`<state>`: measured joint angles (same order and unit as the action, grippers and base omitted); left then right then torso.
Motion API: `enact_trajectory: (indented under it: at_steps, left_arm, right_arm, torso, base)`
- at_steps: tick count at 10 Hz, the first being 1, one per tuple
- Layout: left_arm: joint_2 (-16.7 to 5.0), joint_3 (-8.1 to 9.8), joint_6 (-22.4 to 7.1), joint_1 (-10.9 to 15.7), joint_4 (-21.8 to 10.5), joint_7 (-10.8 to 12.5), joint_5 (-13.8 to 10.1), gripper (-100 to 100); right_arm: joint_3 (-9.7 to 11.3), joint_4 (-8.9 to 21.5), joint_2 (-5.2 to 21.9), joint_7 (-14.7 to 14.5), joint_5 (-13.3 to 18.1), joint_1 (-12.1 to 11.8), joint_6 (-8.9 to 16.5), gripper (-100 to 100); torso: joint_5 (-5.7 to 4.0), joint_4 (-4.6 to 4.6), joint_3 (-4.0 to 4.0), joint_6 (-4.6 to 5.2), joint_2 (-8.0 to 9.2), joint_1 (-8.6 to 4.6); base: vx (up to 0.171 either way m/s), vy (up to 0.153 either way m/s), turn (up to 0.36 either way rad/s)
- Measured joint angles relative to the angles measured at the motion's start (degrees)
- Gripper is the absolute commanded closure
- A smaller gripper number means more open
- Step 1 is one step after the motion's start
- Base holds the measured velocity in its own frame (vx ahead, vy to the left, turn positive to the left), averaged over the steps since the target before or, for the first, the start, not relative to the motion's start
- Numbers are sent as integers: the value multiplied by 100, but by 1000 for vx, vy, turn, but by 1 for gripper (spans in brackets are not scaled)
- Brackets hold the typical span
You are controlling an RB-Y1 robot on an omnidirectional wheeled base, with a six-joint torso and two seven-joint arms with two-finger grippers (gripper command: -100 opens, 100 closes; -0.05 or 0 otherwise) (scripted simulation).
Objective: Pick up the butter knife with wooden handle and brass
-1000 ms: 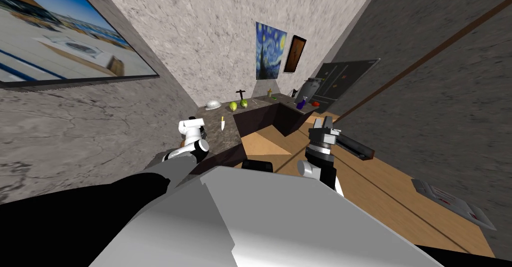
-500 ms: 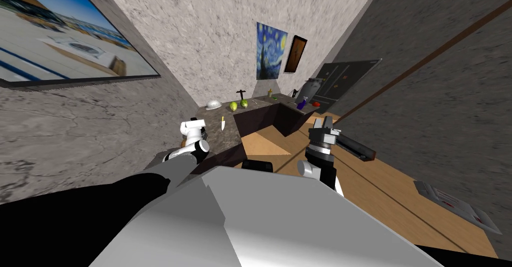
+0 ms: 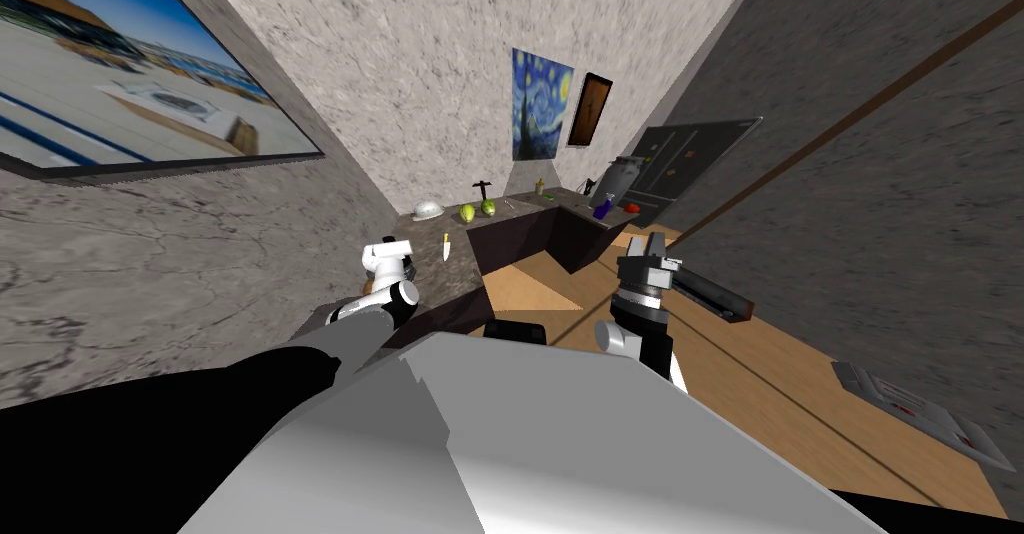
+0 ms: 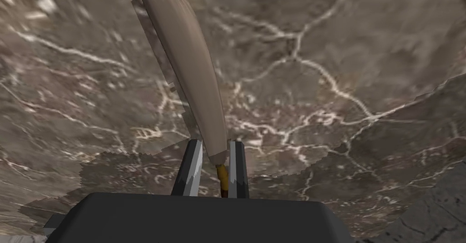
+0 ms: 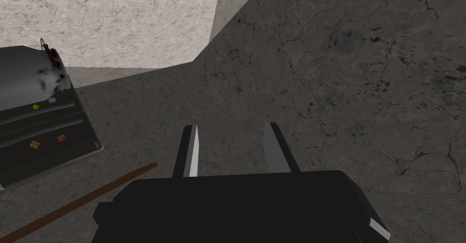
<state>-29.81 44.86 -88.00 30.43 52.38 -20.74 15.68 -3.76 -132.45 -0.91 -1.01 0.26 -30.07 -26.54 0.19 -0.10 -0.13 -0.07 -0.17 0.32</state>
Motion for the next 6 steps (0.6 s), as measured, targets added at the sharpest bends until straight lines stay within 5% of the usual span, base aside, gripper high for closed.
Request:
enact_trajectory:
  at_steps: [1, 2, 3, 5, 6]
  left_arm:
    - [1, 0, -1, -1, -1, 0, 0, 100]
    - [1, 0, -1, -1, -1, 0, 0, 0]
    - [1, 0, -1, -1, -1, 0, 0, 100]
    - [-23, 53, -220, 62, 172, -66, 61, 100]
    - [-27, 56, -247, 66, 186, -75, 64, 0]
  right_arm:
    - [0, 0, 0, 0, 0, 0, 0, 0]
    - [0, 0, 0, 0, 0, 0, 0, 0]
    - [0, 0, 0, 0, 0, 0, 0, 0]
    - [0, 0, 0, 0, 0, 0, 0, 0]
    - [0, 0, 0, 0, 0, 0, 0, 0]
  torso:
    - [0, 0, 0, 0, 0, 1]
    - [0, 0, 0, 0, 0, 2]
    - [0, 0, 0, 0, 0, 2]
    - [-3, 2, 2, 0, 2, 1]
    - [0, 1, 1, 0, 2, 1]
  base:
    - [0, 0, 0]
    - [0, 0, 0]
    - [6, 9, 14]
    - [0, 0, 0]
    - [0, 0, 0]
